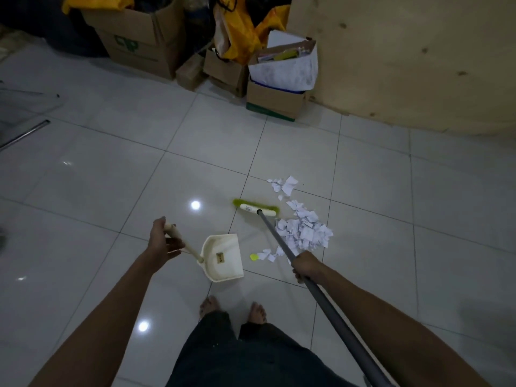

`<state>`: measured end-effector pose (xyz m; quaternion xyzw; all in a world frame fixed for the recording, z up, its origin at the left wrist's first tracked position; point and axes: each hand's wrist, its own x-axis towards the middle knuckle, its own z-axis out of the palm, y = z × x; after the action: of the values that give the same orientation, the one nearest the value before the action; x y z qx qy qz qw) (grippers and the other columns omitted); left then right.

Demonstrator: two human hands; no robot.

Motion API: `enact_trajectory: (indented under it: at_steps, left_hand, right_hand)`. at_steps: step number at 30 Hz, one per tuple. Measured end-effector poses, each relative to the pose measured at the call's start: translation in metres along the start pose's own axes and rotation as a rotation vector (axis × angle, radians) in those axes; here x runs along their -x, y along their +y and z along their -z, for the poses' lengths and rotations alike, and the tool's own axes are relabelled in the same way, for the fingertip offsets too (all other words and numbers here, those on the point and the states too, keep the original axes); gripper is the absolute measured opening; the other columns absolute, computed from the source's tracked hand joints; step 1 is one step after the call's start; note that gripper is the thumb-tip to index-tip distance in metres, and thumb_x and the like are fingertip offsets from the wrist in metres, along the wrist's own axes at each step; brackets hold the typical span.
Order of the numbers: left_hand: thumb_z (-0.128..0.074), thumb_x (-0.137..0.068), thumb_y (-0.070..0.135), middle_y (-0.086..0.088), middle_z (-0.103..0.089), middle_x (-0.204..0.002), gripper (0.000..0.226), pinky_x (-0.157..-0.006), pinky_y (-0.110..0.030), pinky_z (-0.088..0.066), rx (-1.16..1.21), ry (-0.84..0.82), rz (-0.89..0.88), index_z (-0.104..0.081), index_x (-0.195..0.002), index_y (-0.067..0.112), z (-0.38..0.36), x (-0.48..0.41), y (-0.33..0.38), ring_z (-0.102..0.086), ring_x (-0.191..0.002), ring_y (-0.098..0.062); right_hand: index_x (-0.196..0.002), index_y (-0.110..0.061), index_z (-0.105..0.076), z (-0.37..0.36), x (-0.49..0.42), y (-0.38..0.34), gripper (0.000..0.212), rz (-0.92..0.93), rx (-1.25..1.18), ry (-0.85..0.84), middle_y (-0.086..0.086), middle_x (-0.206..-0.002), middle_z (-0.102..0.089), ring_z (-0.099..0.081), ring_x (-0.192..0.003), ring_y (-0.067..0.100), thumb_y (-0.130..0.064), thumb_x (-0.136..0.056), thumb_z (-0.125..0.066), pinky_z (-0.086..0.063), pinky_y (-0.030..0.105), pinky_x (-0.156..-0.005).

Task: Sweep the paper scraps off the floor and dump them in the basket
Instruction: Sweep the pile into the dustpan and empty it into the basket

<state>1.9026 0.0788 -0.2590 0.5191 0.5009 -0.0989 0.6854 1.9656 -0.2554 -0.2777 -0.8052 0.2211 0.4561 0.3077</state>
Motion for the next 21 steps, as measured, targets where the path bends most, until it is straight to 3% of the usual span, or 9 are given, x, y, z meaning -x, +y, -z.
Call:
enact_trajectory:
  at_steps: [4,6,8,11,14,17,19,21]
  left_hand:
    - [-0.019,-0.097,0.053,-0.016,-0.055,-0.101,0.056,-0.082,-0.039,-0.039,-0.247,-0.050,-0.130,-0.050,-0.117,0.011,0.003,-0.007,-0.003,-0.052,-0.090,-0.030]
    - [-0.018,-0.098,0.052,-0.017,-0.053,-0.114,0.061,-0.086,-0.039,-0.039,-0.350,-0.067,-0.190,-0.050,-0.124,0.006,0.005,-0.012,-0.001,-0.050,-0.098,-0.031]
    - [-0.021,-0.100,0.047,-0.019,-0.053,-0.123,0.060,-0.092,-0.040,-0.039,-0.428,-0.064,-0.307,-0.055,-0.125,0.004,0.008,-0.019,0.000,-0.051,-0.107,-0.033]
    - [-0.023,-0.103,0.033,-0.015,-0.057,-0.115,0.048,-0.089,-0.034,-0.038,-0.482,-0.068,-0.516,-0.065,-0.109,0.009,0.013,-0.026,-0.003,-0.052,-0.105,-0.026]
    - [-0.023,-0.094,0.038,-0.009,-0.063,-0.107,0.051,-0.086,-0.031,-0.038,-0.447,-0.128,-0.624,-0.066,-0.096,0.012,0.008,-0.028,-0.009,-0.055,-0.102,-0.025]
    - [-0.024,-0.091,0.040,-0.008,-0.065,-0.104,0.054,-0.084,-0.024,-0.039,-0.392,-0.171,-0.622,-0.067,-0.093,0.008,0.001,-0.032,-0.016,-0.057,-0.101,-0.022]
    - [-0.025,-0.091,0.040,-0.009,-0.066,-0.102,0.052,-0.082,-0.018,-0.040,-0.388,-0.184,-0.643,-0.065,-0.091,0.007,-0.002,-0.031,-0.020,-0.058,-0.098,-0.021]
    - [-0.025,-0.092,0.037,-0.008,-0.066,-0.098,0.048,-0.081,-0.014,-0.041,-0.397,-0.188,-0.665,-0.063,-0.088,0.009,0.000,-0.032,-0.024,-0.059,-0.095,-0.019]
  right_hand:
    - [-0.099,0.007,-0.050,-0.013,-0.003,-0.017,0.014,0.016,0.106,0.014,0.021,-0.084,-0.055,-0.055,-0.063,0.025,-0.002,-0.089,-0.050,-0.046,0.032,-0.058]
    - [-0.090,0.002,-0.047,-0.013,0.008,-0.028,0.009,0.045,0.190,0.038,0.020,-0.089,-0.053,-0.056,-0.077,0.027,-0.006,-0.090,-0.052,-0.044,0.030,-0.054]
    - [-0.074,-0.006,-0.041,-0.008,0.018,-0.036,0.023,0.045,0.301,0.047,0.017,-0.093,-0.054,-0.060,-0.088,0.027,-0.004,-0.088,-0.058,-0.036,0.021,-0.045]
    - [-0.079,-0.005,-0.042,0.001,0.027,-0.041,0.022,0.029,0.396,0.050,0.019,-0.101,-0.062,-0.064,-0.102,0.030,0.004,-0.083,-0.062,-0.035,0.019,-0.043]
    - [-0.075,-0.006,-0.041,0.008,0.028,-0.042,0.023,0.007,0.386,0.081,0.015,-0.082,-0.058,-0.065,-0.092,0.030,0.004,-0.082,-0.060,-0.038,0.021,-0.042]
    - [-0.070,-0.007,-0.038,0.004,0.031,-0.045,0.026,0.006,0.379,0.114,0.023,-0.100,-0.060,-0.057,-0.081,0.025,-0.003,-0.091,-0.052,-0.037,0.021,-0.044]
    - [-0.070,-0.007,-0.039,0.000,0.030,-0.045,0.025,-0.006,0.411,0.121,0.023,-0.113,-0.060,-0.059,-0.089,0.029,-0.004,-0.093,-0.048,-0.039,0.022,-0.050]
    - [-0.090,-0.001,-0.050,-0.010,0.023,-0.042,0.007,-0.010,0.393,0.109,0.022,-0.115,-0.060,-0.061,-0.103,0.033,-0.006,-0.093,-0.047,-0.039,0.021,-0.051]
